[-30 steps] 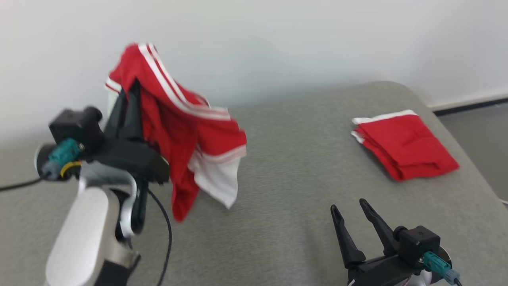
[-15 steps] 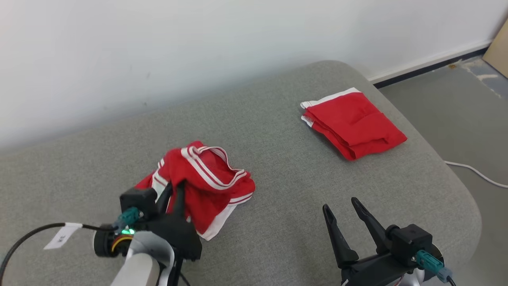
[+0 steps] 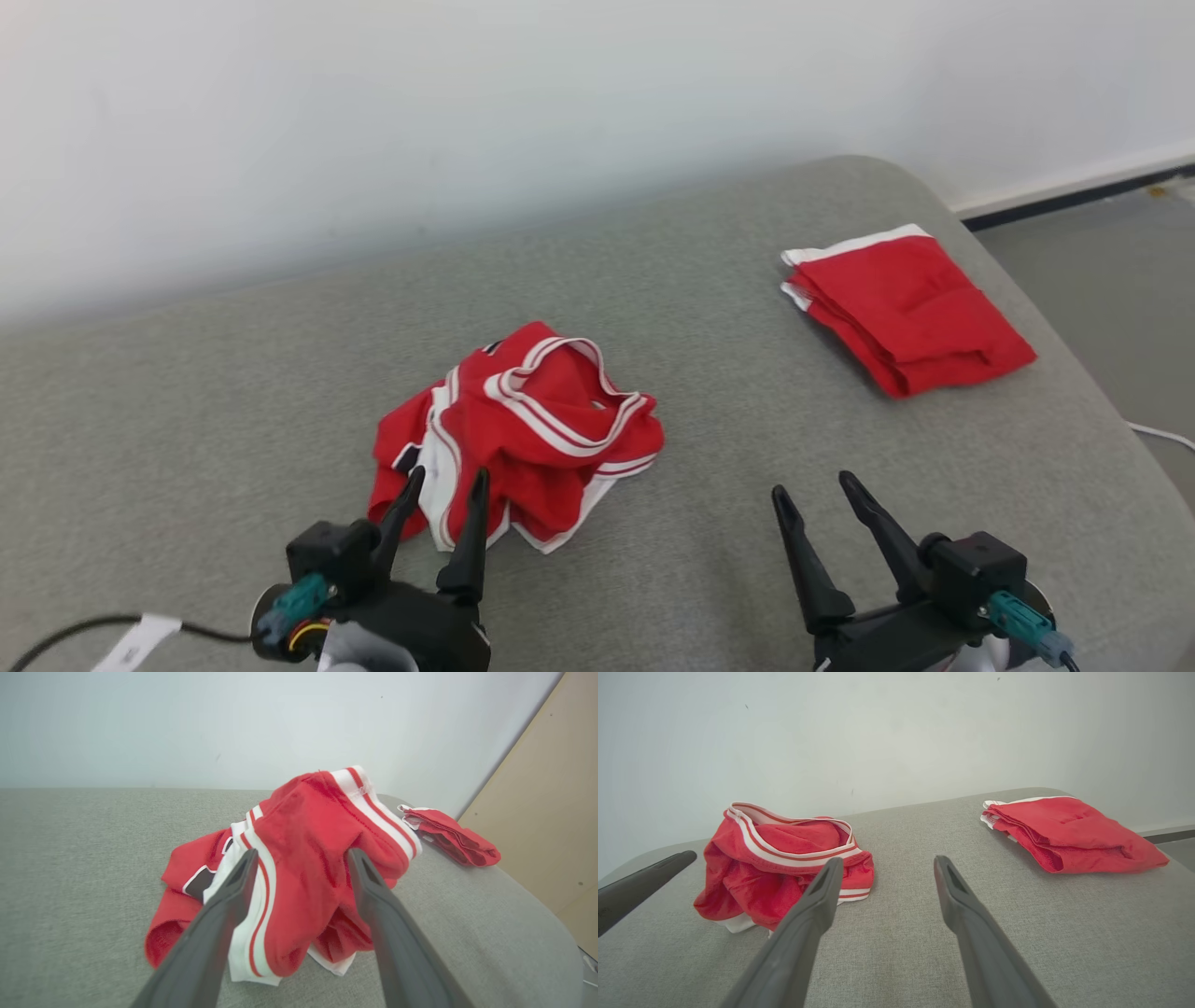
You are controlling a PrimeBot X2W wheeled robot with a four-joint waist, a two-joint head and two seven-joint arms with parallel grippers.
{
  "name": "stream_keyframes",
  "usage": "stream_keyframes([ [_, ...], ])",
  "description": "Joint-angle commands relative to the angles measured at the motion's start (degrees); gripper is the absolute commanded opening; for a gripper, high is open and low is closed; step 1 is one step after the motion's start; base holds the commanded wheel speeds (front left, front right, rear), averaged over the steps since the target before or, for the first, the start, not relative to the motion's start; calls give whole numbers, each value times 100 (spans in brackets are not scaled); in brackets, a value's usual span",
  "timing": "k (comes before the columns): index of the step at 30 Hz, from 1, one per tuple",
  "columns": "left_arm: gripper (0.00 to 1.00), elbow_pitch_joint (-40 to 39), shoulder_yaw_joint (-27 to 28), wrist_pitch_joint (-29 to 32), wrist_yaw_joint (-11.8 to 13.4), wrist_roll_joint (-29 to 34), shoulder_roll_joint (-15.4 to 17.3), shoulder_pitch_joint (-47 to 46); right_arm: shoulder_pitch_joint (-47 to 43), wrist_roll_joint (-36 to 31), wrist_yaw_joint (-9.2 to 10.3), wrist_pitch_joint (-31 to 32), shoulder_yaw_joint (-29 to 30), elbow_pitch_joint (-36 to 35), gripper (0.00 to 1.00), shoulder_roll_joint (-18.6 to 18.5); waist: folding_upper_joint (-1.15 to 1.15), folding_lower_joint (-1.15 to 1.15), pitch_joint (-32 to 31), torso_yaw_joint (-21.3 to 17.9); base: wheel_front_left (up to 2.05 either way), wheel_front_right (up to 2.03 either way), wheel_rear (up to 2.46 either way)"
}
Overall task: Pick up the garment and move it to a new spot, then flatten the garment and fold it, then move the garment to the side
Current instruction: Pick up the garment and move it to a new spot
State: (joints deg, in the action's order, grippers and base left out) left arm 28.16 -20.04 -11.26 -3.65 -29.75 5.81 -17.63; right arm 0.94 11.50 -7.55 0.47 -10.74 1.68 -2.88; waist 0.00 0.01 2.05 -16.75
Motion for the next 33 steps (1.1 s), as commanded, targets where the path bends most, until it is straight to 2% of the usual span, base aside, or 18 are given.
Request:
stream_keyframes([
  [1, 100, -181, -9, -161, -43, 120, 83, 184, -94, -13, 14, -36, 69, 27, 100, -1, 0, -1, -68, 280, 0, 0, 0],
  [7, 100, -1047, 169, -390, -23, 470, 293, 792, -153, -38, 14, -146, 327, 118, 100, 0, 0, -1, -158, 713, 0, 0, 0],
  [10, 100, -1654, 570, -390, 10, 593, 215, 1161, -176, -7, 14, -234, 416, 217, 100, 1, 0, -1, -217, 926, 0, 0, 0],
  [15, 100, -2306, 1285, -393, -127, 717, -7, 1830, -225, 33, 14, -466, 611, 474, 100, 0, 0, -1, -347, 1229, 0, 0, 0],
  [21, 100, -2506, 1629, -394, -342, 840, -101, 2412, -233, 69, 14, -495, 738, 743, 100, 0, 0, -1, -486, 1503, 0, 0, 0],
  [33, 100, -2531, 1884, -395, -376, 1165, -123, 2914, -287, 137, 14, -380, 770, 1009, 100, -1, 0, -1, -581, 1640, 0, 0, 0],
])
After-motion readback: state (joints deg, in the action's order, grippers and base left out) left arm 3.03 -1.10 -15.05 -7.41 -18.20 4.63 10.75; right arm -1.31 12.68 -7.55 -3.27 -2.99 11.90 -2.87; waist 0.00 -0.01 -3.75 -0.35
